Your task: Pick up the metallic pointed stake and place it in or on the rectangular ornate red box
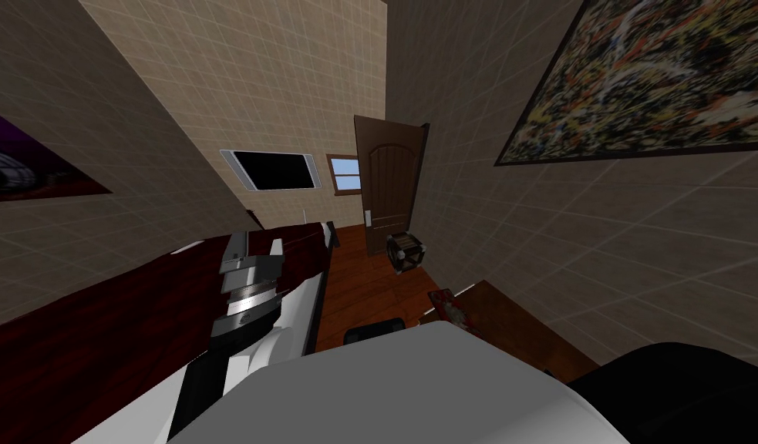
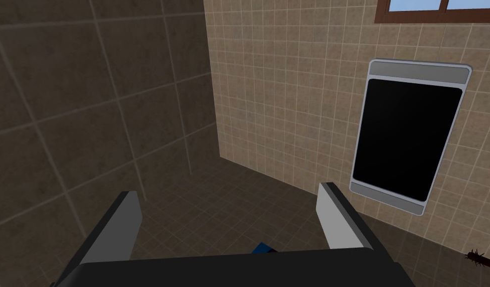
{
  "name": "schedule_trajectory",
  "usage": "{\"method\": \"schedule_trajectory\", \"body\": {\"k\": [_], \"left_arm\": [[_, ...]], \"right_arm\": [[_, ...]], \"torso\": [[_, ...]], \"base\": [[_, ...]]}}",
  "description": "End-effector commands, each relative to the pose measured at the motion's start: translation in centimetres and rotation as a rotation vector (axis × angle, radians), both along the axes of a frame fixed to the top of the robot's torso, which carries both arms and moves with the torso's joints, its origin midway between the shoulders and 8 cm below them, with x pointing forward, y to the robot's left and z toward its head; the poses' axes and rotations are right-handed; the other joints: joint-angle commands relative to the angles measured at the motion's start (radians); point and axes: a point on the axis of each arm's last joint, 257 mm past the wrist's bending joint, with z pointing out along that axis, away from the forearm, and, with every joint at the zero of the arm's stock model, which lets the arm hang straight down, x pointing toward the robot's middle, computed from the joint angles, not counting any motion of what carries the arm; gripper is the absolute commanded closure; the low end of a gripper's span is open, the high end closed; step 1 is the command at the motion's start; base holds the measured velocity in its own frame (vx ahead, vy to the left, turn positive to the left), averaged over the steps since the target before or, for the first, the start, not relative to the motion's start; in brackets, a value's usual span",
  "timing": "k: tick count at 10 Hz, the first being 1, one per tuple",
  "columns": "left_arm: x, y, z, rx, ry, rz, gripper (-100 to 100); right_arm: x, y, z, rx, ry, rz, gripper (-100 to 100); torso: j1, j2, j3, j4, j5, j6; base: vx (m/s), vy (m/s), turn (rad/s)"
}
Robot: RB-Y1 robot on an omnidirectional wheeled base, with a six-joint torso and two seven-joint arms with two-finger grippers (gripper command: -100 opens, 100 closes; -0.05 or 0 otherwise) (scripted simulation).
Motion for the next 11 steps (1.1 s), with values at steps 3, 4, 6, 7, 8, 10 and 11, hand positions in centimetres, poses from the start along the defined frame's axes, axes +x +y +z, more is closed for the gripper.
{"method": "schedule_trajectory", "body": {"k": [3, 4, 6, 7, 8, 10, 11], "left_arm": [[0.0, 0.0, 0.0, 0.0, 0.0, 0.0, 0], [0.0, 0.0, 0.0, 0.0, 0.0, 0.0, 0], [0.0, 0.0, 0.0, 0.0, 0.0, 0.0, 0], [0.0, 0.0, 0.0, 0.0, 0.0, 0.0, 0], [0.0, 0.0, 0.0, 0.0, 0.0, 0.0, 0], [0.0, 0.0, 0.0, 0.0, 0.0, 0.0, 0], [0.0, 0.0, 0.0, 0.0, 0.0, 0.0, 0]], "right_arm": [[-0.3, -1.1, 0.8, 0.003, 0.002, 0.006, 100], [-0.3, -1.1, 0.8, 0.003, 0.002, 0.006, 100], [-0.6, -1.9, 1.5, 0.004, 0.004, 0.012, 100], [-0.6, -1.9, 1.5, 0.004, 0.004, 0.012, 100], [-0.7, -2.0, 1.4, 0.004, 0.004, 0.013, 100], [-0.9, -3.2, 2.4, 0.001, 0.006, 0.016, 100], [-0.9, -3.2, 2.4, 0.001, 0.006, 0.016, 100]], "torso": [[0.0, 0.0, 0.0, 0.0, 0.0, 0.0], [0.0, 0.0, 0.0, 0.0, 0.001, 0.0], [0.0, 0.0, 0.0, 0.0, 0.0, 0.0], [0.002, 0.0, 0.0, 0.0, 0.001, 0.0], [0.003, -0.001, 0.0, 0.0, 0.0, 0.0], [0.0, 0.0, 0.0, 0.0, 0.0, 0.0], [0.004, -0.004, -0.002, 0.0, 0.001, -0.001]], "base": [[0.0, 0.005, 0.01], [-0.003, 0.013, 0.007], [0.004, 0.022, -0.015], [0.015, 0.04, -0.028], [0.005, 0.015, -0.006], [0.039, 0.035, 0.014], [0.1, 0.095, 0.005]]}}
